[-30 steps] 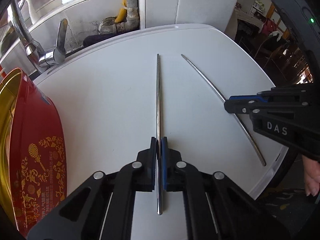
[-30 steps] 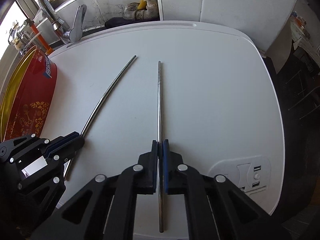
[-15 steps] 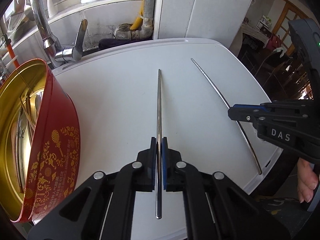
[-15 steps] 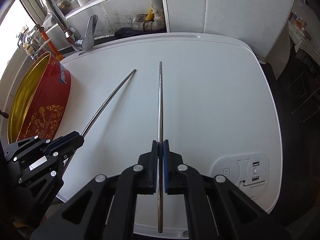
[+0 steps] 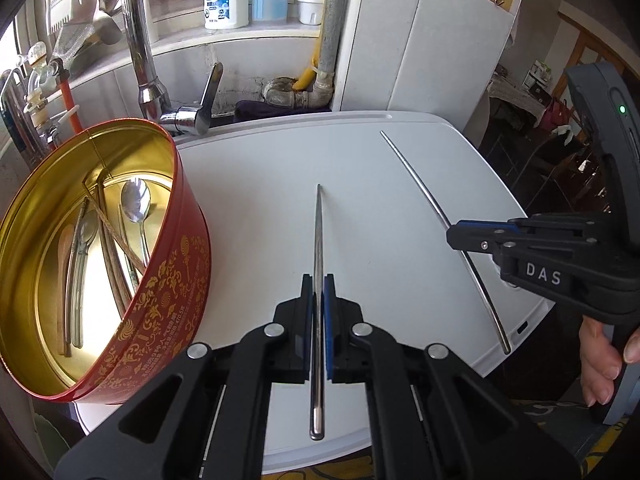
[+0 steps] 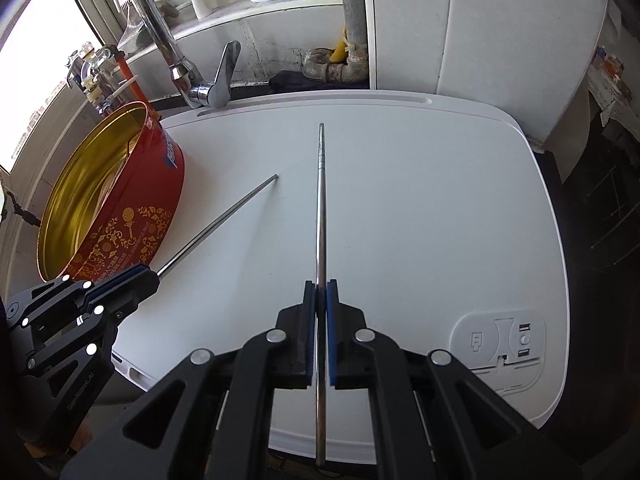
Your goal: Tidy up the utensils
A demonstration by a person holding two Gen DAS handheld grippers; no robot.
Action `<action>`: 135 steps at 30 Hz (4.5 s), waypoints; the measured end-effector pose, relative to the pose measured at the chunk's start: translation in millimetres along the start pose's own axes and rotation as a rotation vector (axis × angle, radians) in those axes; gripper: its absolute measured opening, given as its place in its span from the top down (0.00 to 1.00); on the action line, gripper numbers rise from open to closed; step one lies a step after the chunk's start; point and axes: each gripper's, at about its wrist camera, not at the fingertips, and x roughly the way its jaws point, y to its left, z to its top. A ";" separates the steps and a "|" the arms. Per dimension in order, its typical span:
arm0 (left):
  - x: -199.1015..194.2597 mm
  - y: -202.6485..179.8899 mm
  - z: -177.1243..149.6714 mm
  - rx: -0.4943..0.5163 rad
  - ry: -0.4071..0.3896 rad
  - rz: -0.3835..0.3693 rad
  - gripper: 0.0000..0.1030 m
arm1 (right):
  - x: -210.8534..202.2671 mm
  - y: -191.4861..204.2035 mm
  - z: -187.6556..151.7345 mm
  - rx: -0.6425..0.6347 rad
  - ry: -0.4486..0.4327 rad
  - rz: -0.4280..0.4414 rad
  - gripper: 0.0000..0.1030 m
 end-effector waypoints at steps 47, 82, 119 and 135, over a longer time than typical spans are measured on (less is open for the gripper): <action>-125.5 144.1 -10.2 -0.245 -0.271 0.256 0.95 | -30.3 184.1 77.8 -0.301 -0.117 0.250 0.94; -48.4 216.2 -10.8 -0.328 -0.095 0.258 0.95 | 97.5 254.6 107.8 -0.400 0.136 0.235 0.94; -57.1 201.9 -10.6 -0.210 -0.095 0.392 0.18 | 70.8 224.5 119.2 -0.281 0.054 0.276 0.22; -57.7 212.3 -13.3 -0.249 -0.090 0.384 0.17 | 64.8 218.9 114.7 -0.295 0.056 0.256 0.12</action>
